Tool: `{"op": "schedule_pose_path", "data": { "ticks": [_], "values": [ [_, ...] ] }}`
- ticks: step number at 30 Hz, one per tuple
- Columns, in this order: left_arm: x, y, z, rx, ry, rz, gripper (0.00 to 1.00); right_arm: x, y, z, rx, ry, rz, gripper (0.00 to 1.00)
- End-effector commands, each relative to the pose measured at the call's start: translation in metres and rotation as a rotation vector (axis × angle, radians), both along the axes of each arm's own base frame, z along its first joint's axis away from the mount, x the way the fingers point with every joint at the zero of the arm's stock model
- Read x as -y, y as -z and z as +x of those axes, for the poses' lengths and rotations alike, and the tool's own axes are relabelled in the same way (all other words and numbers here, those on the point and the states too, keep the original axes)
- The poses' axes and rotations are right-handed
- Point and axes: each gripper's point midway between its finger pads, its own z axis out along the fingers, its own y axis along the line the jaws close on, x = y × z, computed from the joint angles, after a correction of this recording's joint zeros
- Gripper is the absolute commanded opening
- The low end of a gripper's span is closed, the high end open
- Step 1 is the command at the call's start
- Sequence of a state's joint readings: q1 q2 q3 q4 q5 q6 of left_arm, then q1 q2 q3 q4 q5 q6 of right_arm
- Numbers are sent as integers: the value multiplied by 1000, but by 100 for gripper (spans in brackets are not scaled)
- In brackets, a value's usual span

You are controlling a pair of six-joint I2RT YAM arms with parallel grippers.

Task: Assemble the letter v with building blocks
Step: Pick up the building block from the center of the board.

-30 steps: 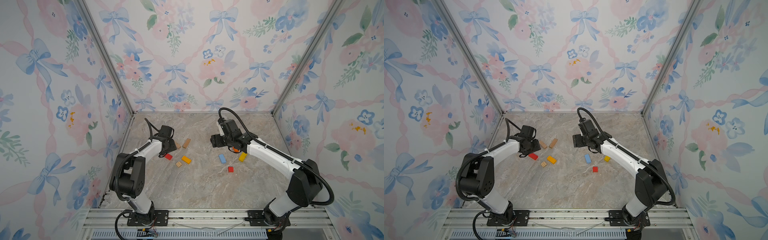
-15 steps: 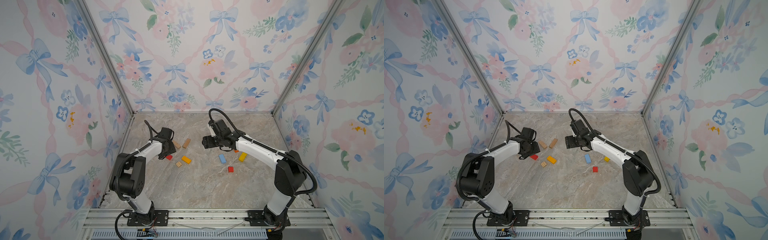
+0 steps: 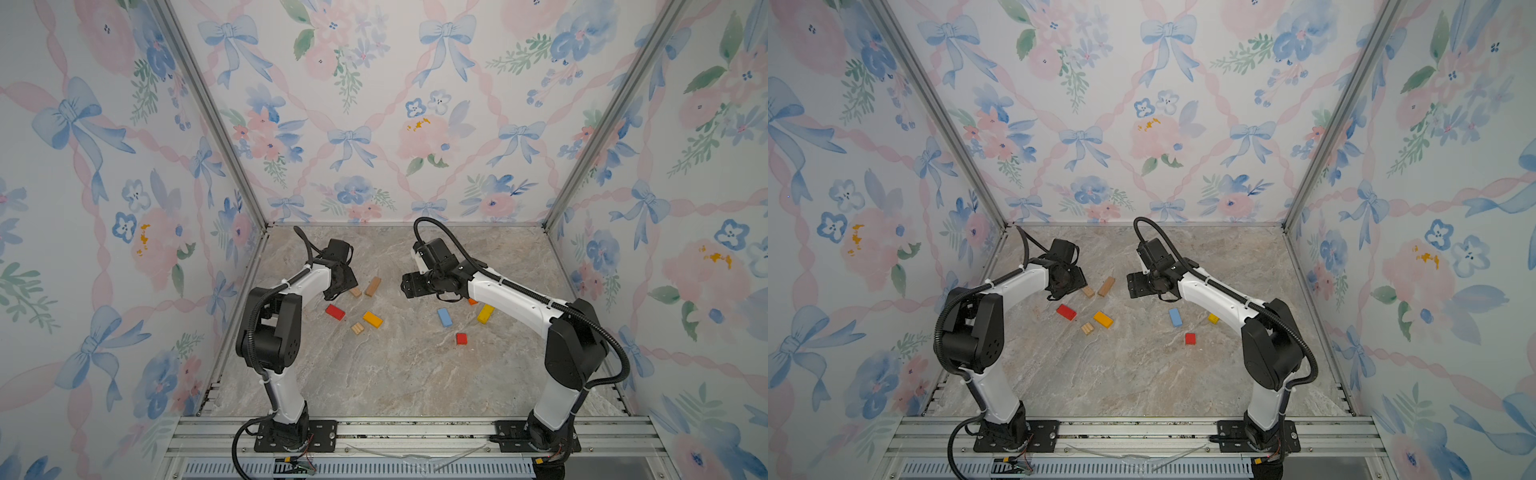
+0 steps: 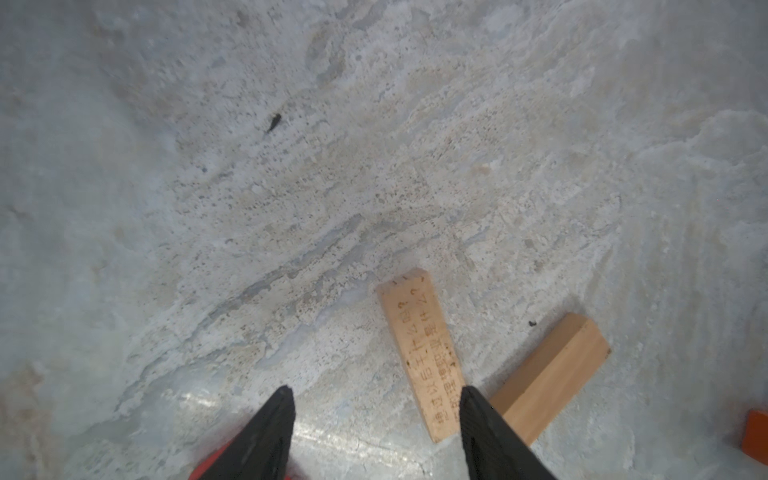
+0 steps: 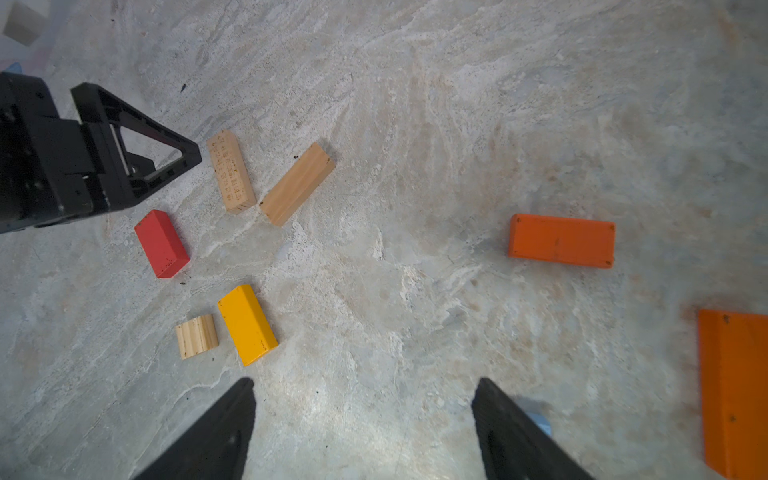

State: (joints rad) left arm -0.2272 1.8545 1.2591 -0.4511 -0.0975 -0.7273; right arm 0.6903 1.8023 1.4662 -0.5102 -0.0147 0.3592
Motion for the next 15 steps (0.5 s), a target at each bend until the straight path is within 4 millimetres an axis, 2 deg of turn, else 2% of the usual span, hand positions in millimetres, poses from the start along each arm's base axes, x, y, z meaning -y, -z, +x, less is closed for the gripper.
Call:
{"op": "schedule_pose_path", "data": {
  "ticks": [1, 11, 15],
  "values": [
    [10, 9, 4, -26, -7, -26, 65, 2, -9, -4, 2, -2, -17, 84],
    [18, 30, 17, -59, -14, -25, 65, 4, -4, -7, -18, -1, -33, 84],
    [15, 38, 19, -86, -20, 21, 63, 6, 0, -8, -25, -1, -43, 84]
  ]
}}
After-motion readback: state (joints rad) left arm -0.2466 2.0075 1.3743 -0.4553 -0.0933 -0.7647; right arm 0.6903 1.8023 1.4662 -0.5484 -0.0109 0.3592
